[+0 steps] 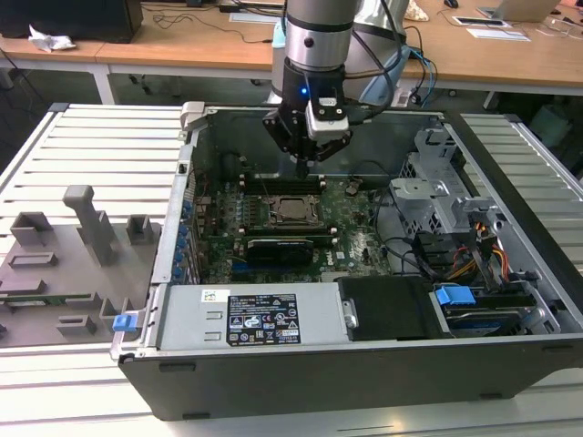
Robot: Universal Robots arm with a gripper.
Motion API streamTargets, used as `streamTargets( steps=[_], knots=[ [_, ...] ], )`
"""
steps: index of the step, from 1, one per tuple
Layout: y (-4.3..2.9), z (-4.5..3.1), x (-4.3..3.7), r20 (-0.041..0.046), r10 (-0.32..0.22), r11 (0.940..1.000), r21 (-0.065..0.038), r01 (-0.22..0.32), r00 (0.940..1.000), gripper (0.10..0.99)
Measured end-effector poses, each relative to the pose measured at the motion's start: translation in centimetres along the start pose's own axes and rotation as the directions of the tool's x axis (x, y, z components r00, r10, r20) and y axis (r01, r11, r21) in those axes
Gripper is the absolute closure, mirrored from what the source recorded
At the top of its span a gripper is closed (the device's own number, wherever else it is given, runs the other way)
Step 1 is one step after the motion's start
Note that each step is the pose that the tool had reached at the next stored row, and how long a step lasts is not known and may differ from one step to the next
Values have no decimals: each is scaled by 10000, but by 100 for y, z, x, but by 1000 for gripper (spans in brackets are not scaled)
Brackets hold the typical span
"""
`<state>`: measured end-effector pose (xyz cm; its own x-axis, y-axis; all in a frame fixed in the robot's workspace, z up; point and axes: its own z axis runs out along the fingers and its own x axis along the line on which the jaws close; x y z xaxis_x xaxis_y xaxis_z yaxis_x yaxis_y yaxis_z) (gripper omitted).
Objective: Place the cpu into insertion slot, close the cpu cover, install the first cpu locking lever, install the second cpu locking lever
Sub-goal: 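Install the first cpu locking lever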
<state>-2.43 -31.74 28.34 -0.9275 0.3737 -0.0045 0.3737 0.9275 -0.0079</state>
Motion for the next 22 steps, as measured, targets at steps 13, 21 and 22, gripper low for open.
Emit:
streamTargets(
  steps=[13,21,22],
  knots=[
    [0,2,0,21,-2525,9676,-10,2525,9676,976],
    [0,11,0,44,-4358,9000,-15,4358,9000,976],
    [0,13,0,47,-4652,8852,-15,4653,8852,976]
  ],
)
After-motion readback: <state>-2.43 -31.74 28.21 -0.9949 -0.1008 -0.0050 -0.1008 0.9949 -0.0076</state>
